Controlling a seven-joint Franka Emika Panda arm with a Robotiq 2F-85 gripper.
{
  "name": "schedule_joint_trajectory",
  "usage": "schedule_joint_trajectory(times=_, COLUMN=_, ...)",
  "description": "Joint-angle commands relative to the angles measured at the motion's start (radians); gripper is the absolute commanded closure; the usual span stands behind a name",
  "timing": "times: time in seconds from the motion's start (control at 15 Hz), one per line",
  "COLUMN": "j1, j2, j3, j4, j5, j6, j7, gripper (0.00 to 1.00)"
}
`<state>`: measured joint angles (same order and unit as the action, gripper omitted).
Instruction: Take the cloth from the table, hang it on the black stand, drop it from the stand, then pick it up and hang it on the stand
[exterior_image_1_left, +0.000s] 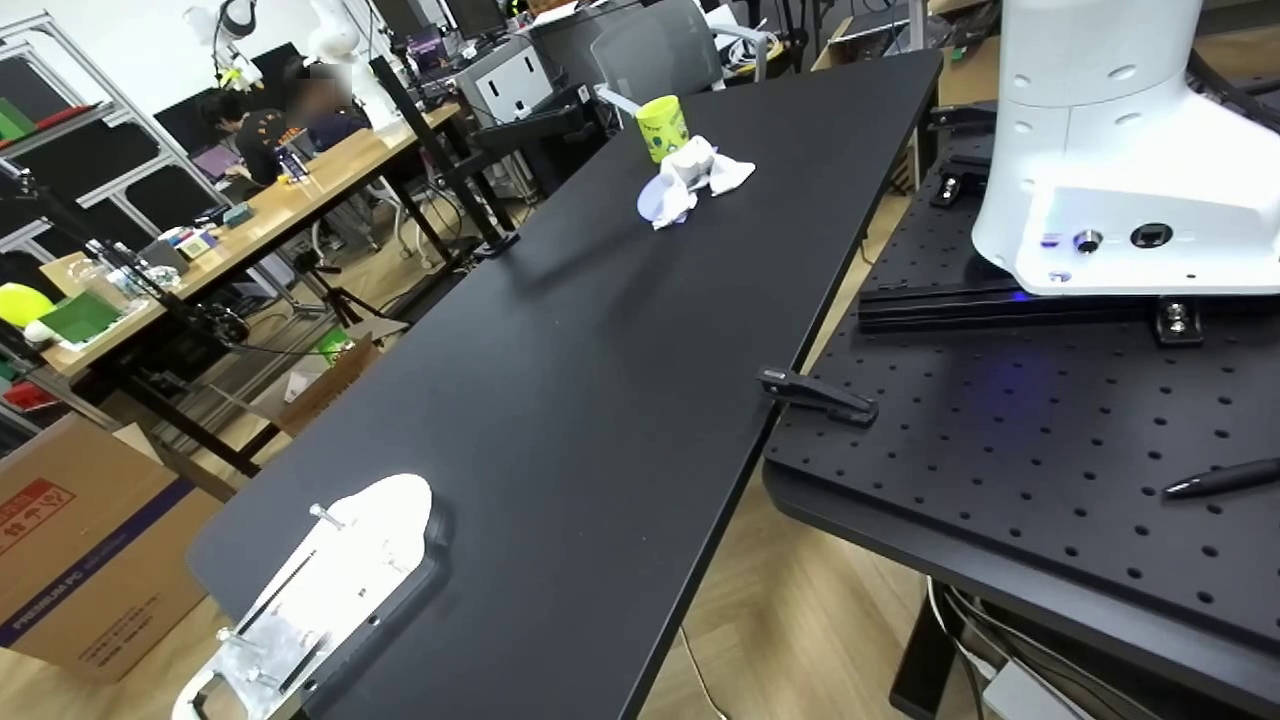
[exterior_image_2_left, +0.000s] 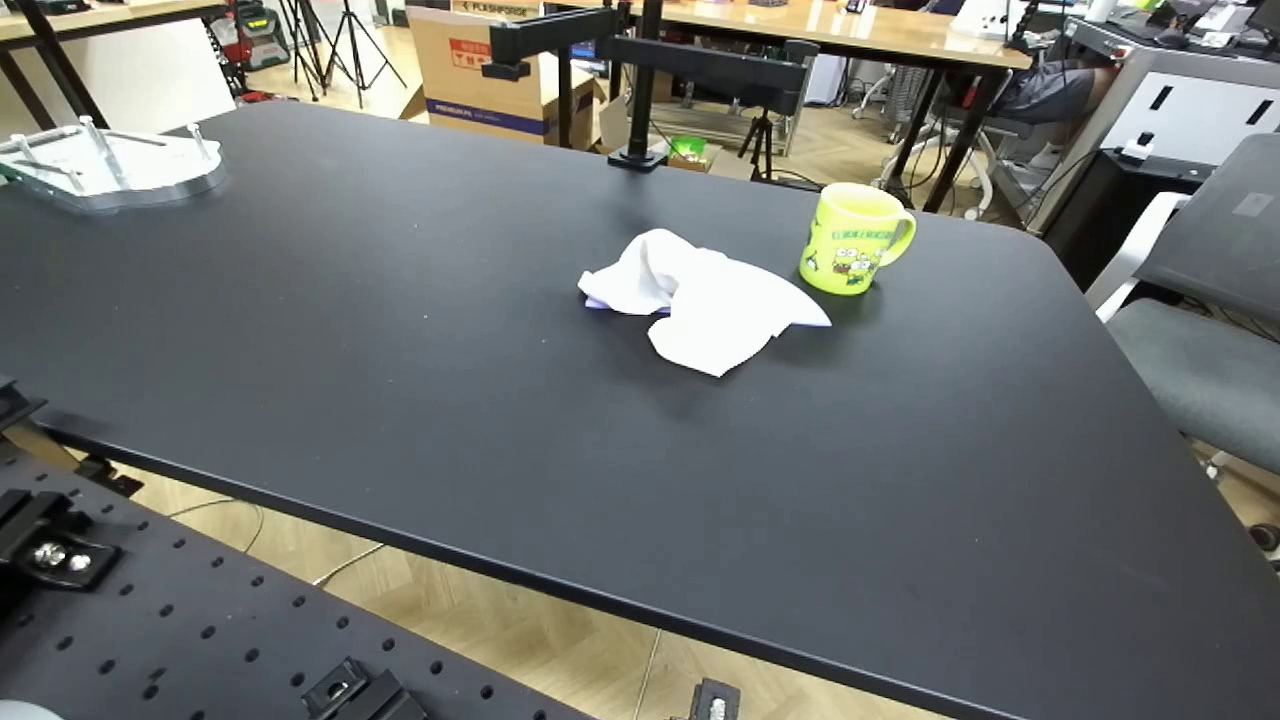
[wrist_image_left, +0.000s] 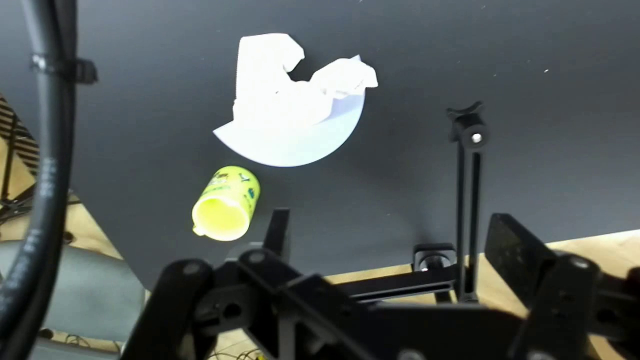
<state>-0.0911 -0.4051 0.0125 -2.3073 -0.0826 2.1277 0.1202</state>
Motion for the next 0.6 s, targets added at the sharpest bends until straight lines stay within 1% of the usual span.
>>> schedule_joint_trajectory(times=0.0, j1=-0.036, j2=-0.004, j3=-0.026, j4=-0.06, j5=-0.05, j6=0.108, j7=0.034, gripper=0.0)
schedule_joint_trajectory(times=0.2, j1=-0.02, j2=0.03, j3=-0.096, j4=-0.094, j5=0.055, j6=0.161, j7=-0.053, gripper=0.0)
schedule_joint_trajectory(times=0.4, j1=0.011, j2=0.06, j3=-0.186, j4=-0.128, j5=0.242, j6=0.164, j7=-0.219, gripper=0.0)
schedule_joint_trajectory(times=0.47, j1=0.005, j2=0.067, j3=-0.203, j4=-0.134, j5=0.281, j6=0.151, j7=-0.241, gripper=0.0)
schedule_joint_trajectory(times=0.53, j1=-0.012, j2=0.061, j3=-0.159, j4=-0.122, j5=0.218, j6=0.153, j7=-0.192, gripper=0.0)
